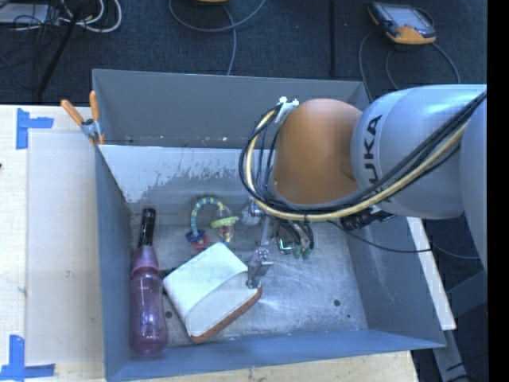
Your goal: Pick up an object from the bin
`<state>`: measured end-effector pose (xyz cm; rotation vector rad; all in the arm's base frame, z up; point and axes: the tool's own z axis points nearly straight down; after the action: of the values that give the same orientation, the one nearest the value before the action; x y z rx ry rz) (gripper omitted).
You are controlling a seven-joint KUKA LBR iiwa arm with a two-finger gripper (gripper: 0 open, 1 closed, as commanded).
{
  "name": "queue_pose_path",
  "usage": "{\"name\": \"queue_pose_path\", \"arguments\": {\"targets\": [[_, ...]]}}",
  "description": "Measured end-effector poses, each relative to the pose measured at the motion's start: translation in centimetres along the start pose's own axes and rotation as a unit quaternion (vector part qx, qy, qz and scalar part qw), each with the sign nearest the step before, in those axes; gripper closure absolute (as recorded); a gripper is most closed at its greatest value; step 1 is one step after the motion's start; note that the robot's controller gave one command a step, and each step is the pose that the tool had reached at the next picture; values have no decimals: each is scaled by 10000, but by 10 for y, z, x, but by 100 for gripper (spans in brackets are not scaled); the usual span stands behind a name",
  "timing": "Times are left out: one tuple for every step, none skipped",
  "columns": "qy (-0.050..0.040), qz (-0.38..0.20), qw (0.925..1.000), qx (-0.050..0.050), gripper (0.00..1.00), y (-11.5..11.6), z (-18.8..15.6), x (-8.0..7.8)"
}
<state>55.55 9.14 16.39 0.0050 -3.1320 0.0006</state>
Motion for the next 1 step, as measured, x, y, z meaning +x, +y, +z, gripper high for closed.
{"name": "queue_pose_path", "arguments": {"targets": [[-39, 15, 10000, -4, 0, 0, -4, -2]]}}
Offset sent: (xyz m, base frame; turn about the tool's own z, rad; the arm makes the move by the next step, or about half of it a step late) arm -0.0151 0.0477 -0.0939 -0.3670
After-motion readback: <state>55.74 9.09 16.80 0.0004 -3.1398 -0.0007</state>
